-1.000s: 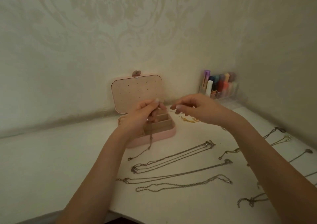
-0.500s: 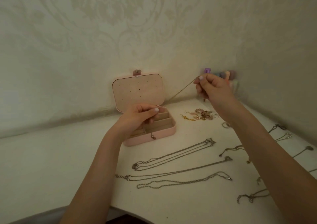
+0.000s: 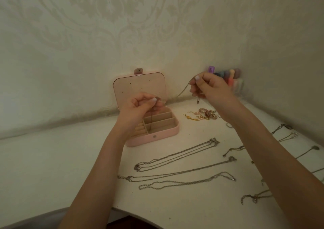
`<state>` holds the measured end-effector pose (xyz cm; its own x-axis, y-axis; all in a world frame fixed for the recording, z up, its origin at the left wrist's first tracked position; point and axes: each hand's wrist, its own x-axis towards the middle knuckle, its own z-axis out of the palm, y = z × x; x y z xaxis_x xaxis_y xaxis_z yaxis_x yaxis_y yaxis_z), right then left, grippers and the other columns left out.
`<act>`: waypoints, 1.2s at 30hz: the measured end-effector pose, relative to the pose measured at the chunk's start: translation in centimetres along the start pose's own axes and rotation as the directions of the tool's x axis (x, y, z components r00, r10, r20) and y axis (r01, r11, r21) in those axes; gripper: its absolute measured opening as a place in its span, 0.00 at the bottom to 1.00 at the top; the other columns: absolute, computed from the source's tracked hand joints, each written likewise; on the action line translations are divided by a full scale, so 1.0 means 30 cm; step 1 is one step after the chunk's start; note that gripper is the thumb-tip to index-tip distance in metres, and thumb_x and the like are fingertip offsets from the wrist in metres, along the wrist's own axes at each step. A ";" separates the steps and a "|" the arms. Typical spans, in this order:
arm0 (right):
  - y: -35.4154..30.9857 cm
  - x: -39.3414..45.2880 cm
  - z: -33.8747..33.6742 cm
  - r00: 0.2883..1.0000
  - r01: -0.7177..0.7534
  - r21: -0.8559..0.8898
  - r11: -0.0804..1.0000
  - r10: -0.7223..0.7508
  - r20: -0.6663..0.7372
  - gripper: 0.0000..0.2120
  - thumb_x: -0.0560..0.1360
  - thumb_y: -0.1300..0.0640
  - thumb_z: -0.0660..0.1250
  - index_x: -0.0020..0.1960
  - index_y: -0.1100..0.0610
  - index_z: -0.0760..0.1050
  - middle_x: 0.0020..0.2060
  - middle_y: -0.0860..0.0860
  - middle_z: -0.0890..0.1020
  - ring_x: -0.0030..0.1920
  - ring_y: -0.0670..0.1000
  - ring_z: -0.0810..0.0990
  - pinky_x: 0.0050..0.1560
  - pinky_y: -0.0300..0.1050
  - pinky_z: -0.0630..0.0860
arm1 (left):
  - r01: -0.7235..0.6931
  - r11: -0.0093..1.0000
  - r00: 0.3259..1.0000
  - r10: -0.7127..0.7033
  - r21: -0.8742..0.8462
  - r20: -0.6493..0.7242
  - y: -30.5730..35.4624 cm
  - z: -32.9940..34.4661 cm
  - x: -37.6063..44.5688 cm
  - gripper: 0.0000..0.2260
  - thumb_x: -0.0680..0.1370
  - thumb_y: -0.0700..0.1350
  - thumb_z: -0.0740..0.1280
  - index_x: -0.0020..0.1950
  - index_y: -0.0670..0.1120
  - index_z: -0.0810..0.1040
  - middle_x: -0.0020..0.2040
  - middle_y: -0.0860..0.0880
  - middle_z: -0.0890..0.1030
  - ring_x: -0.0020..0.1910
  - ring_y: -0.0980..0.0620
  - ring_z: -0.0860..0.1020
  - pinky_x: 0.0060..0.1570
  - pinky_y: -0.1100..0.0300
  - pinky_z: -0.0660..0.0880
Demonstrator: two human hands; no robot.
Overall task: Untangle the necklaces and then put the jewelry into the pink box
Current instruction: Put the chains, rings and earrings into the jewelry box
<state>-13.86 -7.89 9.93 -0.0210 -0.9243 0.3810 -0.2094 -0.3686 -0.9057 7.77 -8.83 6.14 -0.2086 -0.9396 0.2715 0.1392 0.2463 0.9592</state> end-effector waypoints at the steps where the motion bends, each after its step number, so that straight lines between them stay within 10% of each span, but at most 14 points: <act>1: 0.001 -0.003 0.004 1.000 0.001 -0.022 1.000 0.000 0.027 0.13 0.81 0.58 0.58 0.42 0.53 0.76 0.31 0.44 0.79 0.34 0.43 0.77 0.44 0.40 0.75 | 0.006 0.995 1.000 -0.008 0.103 0.019 -0.007 -0.003 -0.002 0.05 0.76 0.35 0.66 0.44 0.41 0.79 0.38 0.46 0.85 0.41 0.50 0.83 0.48 0.56 0.80; 7: 0.014 -0.022 0.059 0.981 0.013 -0.117 0.993 0.010 0.193 0.10 0.81 0.61 0.59 0.44 0.57 0.76 0.35 0.49 0.79 0.34 0.45 0.77 0.41 0.36 0.75 | -0.008 0.672 0.995 -0.067 0.741 0.071 -0.038 -0.028 -0.023 0.12 0.62 0.54 0.65 0.43 0.63 0.82 0.43 0.59 0.83 0.47 0.56 0.81 0.56 0.47 0.75; 11: 0.032 -0.044 0.129 0.964 0.047 -0.042 0.998 -0.035 0.263 0.09 0.80 0.63 0.58 0.45 0.60 0.75 0.35 0.52 0.79 0.33 0.44 0.77 0.37 0.35 0.75 | -0.026 0.923 0.974 -0.063 0.385 0.218 -0.033 0.031 -0.041 0.24 0.68 0.40 0.69 0.60 0.59 0.73 0.52 0.54 0.83 0.53 0.59 0.80 0.57 0.60 0.75; 21: 0.109 -0.034 0.127 0.965 0.100 -0.172 0.980 -0.053 0.258 0.05 0.78 0.63 0.63 0.49 0.64 0.77 0.34 0.49 0.78 0.35 0.43 0.76 0.39 0.38 0.75 | 0.002 0.963 0.999 -0.016 0.269 0.050 -0.010 -0.006 -0.020 0.06 0.78 0.36 0.65 0.48 0.43 0.80 0.32 0.54 0.81 0.30 0.60 0.75 0.39 0.69 0.74; 27: 0.138 -0.026 0.140 0.963 0.086 -0.156 0.984 -0.042 0.268 0.05 0.76 0.64 0.65 0.49 0.59 0.79 0.38 0.48 0.81 0.40 0.48 0.79 0.46 0.44 0.76 | -0.050 0.851 0.997 0.070 0.523 -0.017 -0.022 -0.012 -0.020 0.09 0.76 0.35 0.67 0.44 0.50 0.81 0.34 0.52 0.80 0.31 0.62 0.74 0.36 0.71 0.70; 36: 0.154 -0.029 0.114 0.934 0.084 -0.438 0.895 0.082 0.347 0.08 0.73 0.60 0.71 0.51 0.53 0.80 0.42 0.42 0.81 0.43 0.37 0.77 0.41 0.25 0.70 | -0.006 0.588 1.000 -0.004 0.809 0.011 -0.034 -0.015 -0.027 0.08 0.64 0.50 0.63 0.35 0.62 0.80 0.35 0.61 0.81 0.39 0.56 0.78 0.44 0.48 0.78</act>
<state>-11.46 -9.15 4.77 0.3027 -0.9280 0.2171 -0.6176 -0.3645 -0.6969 8.23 -8.45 4.90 -0.2195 -0.9380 0.2682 -0.6999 0.3429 0.6266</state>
